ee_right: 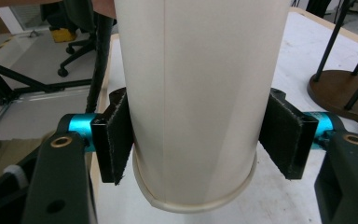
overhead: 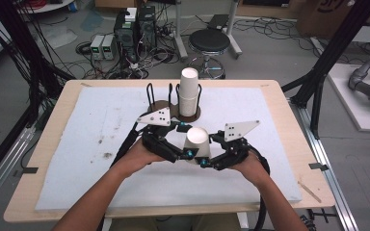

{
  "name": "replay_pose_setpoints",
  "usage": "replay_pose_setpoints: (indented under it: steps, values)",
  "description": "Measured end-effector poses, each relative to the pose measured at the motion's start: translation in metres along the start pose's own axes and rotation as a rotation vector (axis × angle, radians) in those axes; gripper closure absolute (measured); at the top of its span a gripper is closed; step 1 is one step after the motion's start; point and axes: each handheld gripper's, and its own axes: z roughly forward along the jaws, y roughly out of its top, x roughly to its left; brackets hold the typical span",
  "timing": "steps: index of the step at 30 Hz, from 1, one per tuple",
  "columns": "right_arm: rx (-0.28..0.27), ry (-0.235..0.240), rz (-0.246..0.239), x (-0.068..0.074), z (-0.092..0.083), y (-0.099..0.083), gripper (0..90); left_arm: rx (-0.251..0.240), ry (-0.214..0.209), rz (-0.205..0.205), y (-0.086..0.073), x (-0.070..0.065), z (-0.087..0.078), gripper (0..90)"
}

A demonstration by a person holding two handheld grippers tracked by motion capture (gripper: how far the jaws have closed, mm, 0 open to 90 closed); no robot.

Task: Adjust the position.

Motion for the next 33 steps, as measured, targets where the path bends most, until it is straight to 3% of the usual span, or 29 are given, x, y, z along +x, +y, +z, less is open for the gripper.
replay_pose_setpoints:
  steps: [5, 17, 27, 33]
  values:
    - [0.037, -0.006, -0.008, -0.002, -0.005, 0.002, 32.8, 0.008, 0.000, 0.011, 0.003, 0.000, -0.006, 16.6]
    - [0.169, 0.004, -0.062, -0.005, -0.011, 0.016, 32.8, 0.097, 0.002, 0.049, 0.016, 0.002, -0.015, 16.9]
    - [0.286, 0.009, -0.097, -0.006, -0.006, 0.028, 32.7, 0.169, -0.015, 0.070, 0.025, 0.002, -0.013, 16.9]
    - [0.323, 0.017, -0.112, -0.005, -0.002, 0.034, 32.7, 0.208, -0.027, 0.079, 0.029, 0.002, -0.009, 17.0]
